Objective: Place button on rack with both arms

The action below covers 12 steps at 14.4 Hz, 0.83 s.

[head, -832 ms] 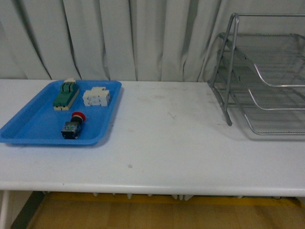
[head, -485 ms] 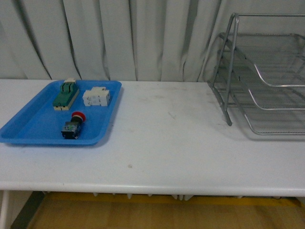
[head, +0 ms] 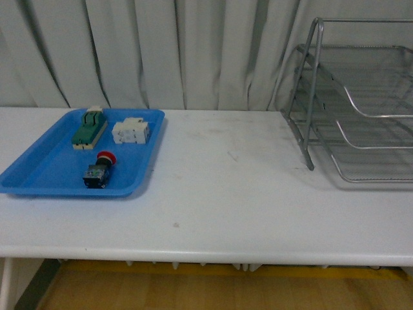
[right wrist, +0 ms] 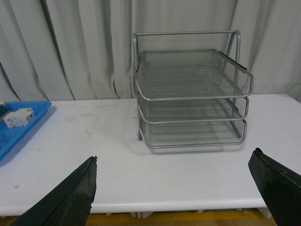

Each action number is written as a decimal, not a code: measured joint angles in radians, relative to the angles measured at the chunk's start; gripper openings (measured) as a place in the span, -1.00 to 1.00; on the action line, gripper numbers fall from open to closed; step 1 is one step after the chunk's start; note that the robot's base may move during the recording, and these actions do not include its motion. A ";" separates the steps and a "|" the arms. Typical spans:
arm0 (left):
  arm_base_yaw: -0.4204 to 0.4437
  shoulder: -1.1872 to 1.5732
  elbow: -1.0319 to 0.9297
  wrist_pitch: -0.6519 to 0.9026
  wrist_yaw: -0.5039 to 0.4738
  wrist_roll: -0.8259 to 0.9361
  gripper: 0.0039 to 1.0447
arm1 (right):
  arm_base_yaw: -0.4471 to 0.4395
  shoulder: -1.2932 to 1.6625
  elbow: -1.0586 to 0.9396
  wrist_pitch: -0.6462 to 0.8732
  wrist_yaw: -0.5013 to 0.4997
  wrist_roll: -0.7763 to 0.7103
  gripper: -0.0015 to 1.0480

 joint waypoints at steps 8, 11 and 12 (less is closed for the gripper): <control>0.000 0.000 0.000 0.000 0.000 0.000 0.88 | 0.000 0.000 0.000 0.000 0.000 0.000 0.87; 0.000 0.000 0.000 0.000 0.000 0.000 0.88 | 0.000 0.000 0.000 0.000 0.000 0.000 0.87; 0.000 0.000 0.000 0.000 0.000 0.000 0.88 | 0.000 0.000 0.000 0.000 0.000 0.000 0.87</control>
